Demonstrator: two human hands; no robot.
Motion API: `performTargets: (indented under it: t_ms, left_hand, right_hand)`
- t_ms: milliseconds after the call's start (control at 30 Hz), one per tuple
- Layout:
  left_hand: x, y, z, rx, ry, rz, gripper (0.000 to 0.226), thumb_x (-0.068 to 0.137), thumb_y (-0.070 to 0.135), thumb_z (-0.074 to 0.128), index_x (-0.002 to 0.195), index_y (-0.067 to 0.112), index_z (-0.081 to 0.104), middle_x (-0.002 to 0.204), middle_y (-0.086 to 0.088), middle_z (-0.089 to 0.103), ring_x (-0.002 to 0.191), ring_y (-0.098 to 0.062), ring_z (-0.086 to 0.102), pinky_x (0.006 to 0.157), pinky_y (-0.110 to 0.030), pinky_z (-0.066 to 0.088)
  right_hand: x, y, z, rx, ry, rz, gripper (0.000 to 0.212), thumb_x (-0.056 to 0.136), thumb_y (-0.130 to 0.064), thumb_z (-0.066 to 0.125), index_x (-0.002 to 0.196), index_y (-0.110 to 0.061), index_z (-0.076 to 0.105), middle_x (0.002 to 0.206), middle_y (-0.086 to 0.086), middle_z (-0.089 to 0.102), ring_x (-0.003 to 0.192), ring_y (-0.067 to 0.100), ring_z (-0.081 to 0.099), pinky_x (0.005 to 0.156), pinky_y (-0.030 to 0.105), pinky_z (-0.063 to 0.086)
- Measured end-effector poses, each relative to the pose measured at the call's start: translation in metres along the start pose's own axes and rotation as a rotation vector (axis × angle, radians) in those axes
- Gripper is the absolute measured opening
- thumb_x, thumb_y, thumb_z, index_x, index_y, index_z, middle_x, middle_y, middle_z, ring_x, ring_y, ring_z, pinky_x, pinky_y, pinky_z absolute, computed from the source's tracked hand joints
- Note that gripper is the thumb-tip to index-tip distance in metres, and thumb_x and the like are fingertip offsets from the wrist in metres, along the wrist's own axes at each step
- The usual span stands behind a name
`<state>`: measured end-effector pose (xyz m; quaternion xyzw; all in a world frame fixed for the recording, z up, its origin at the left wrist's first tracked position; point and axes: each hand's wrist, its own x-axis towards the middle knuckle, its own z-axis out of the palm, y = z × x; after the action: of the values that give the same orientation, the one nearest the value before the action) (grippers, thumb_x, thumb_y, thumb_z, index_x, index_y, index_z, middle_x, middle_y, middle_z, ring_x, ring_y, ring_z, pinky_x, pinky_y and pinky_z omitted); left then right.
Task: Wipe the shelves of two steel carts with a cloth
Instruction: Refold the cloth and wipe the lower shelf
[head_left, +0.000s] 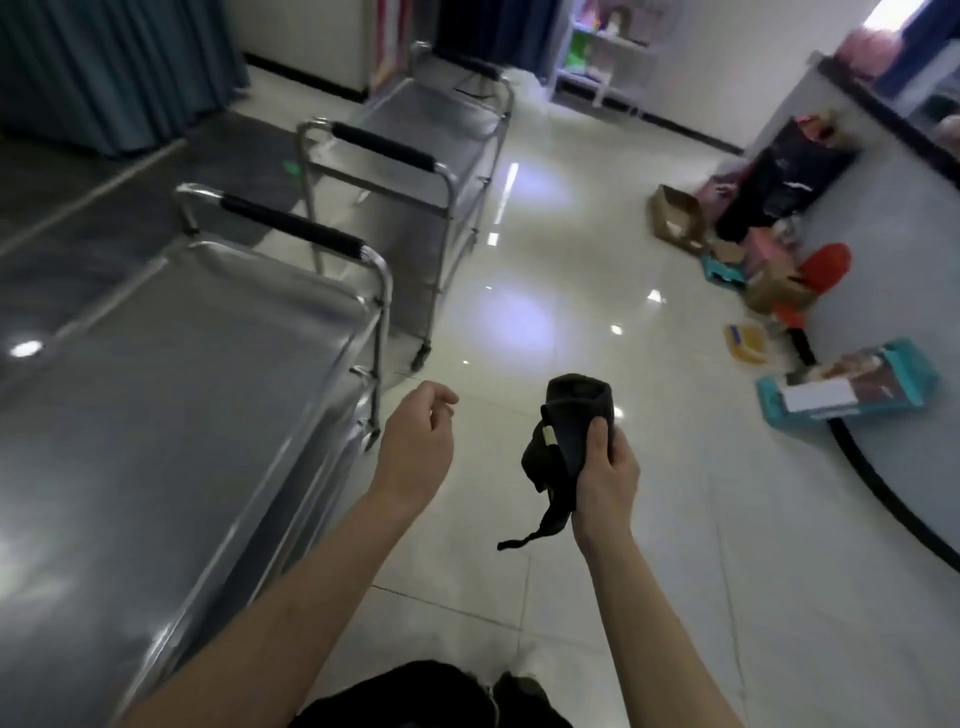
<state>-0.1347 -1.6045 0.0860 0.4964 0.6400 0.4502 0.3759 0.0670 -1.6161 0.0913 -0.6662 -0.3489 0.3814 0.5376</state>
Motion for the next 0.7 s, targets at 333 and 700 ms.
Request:
performTargets:
  t_ms: [333,700]
  left_hand:
    - [0.071,-0.008,0.044,-0.03,0.628,-0.262,0.019,0.105,0.022,0.041,0.1,0.027,0.058,0.087,0.011,0.061,0.078,-0.002,0.057,0.065,-0.016,0.039]
    - [-0.002,-0.055,0.109,-0.091,1.093,-0.538,0.024,0.108,0.029,0.035,0.106,0.026,0.059,0.096,0.005,0.064,0.091,-0.013,0.061,0.079,-0.034,0.049]
  right_hand:
    - [0.148,-0.004,0.114,-0.113,-0.727,-0.04,0.027,0.109,-0.036,0.054,0.092,-0.029,0.073,0.088,0.001,0.071,0.08,0.019,0.066,0.076,0.039,0.054]
    - [0.162,0.056,0.151,-0.221,-1.211,0.045,0.03,0.111,-0.038,0.048,0.109,-0.02,0.073,0.088,-0.008,0.075,0.084,0.011,0.071,0.079,0.034,0.058]
